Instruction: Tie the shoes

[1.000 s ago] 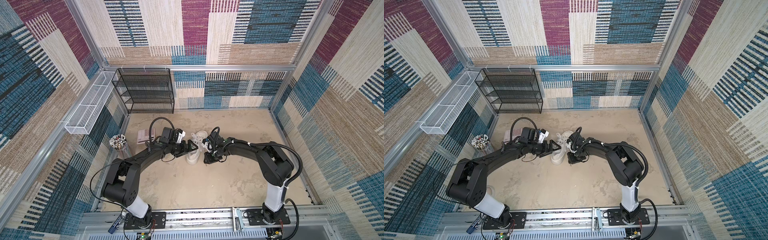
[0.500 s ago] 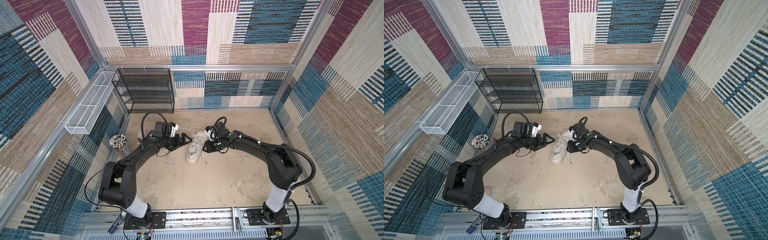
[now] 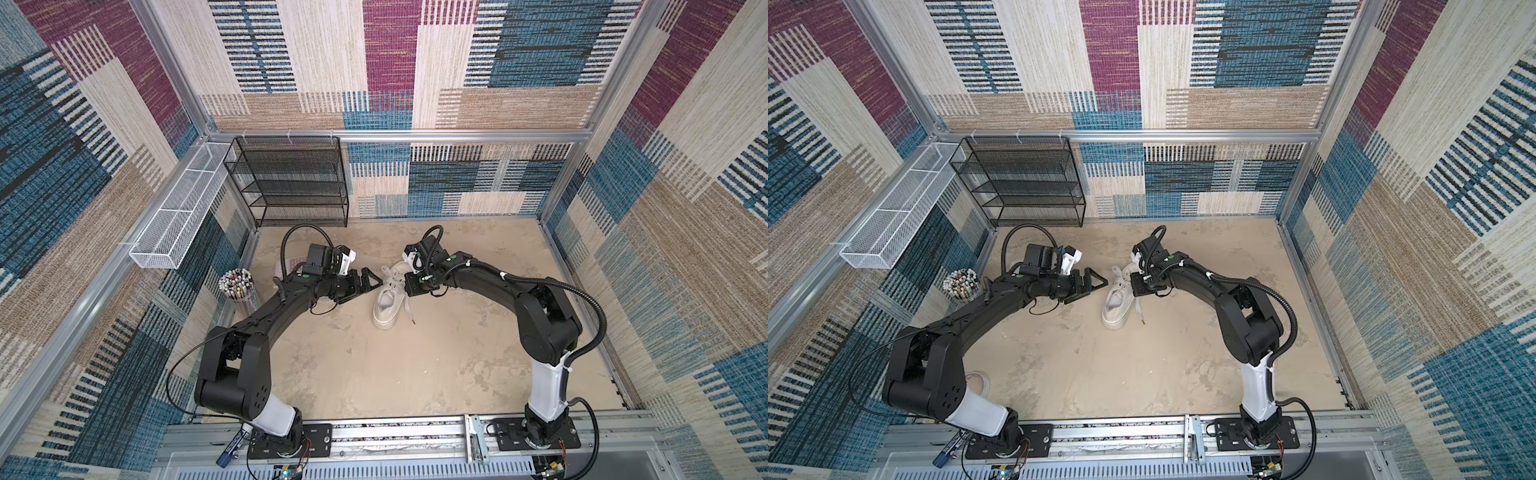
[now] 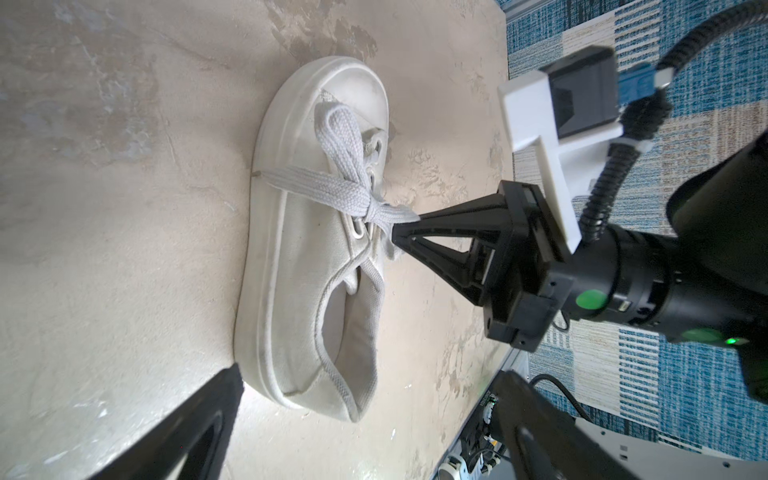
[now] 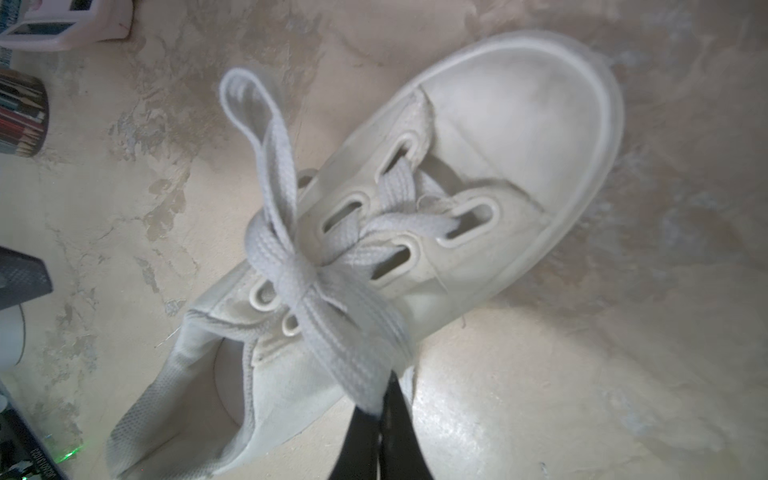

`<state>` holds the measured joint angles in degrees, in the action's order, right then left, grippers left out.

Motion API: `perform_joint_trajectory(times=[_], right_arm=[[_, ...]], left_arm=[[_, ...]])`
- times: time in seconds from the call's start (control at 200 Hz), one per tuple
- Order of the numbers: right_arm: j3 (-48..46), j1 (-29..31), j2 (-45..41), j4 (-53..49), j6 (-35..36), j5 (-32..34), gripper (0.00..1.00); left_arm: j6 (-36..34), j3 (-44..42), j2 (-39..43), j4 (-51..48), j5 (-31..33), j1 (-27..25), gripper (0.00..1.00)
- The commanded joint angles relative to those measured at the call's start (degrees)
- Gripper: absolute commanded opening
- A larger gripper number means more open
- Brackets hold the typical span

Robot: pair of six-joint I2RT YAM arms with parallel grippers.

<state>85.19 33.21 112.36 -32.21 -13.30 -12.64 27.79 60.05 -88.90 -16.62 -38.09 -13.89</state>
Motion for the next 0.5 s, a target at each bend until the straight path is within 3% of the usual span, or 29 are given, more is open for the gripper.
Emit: perform_joint_trajectory(times=[0.0,0.17,0.341,0.496], right_arm=[[2.4,-0.3,1.3,-3.8,3.2,4.2,0.06],[5.1,-0.9,3.4,-6.5,5.2,5.8,0.15],[5.8,-1.5,3.6,-5.9,5.1,10.4,0.1],[6.3,-2.4,4.6,-3.5,5.5,8.5,0.07]], left_arm=[[-2.0,0.6,-0.4,-1.7,0.0,0.2,0.99],[-3.7,2.5,-1.9,-3.6,0.6,0.2,0.99],[-3.9,3.5,-3.1,-3.3,0.4,0.2,0.99],[-3.8,4.0,-3.5,-2.8,0.2,0.3,0.99]])
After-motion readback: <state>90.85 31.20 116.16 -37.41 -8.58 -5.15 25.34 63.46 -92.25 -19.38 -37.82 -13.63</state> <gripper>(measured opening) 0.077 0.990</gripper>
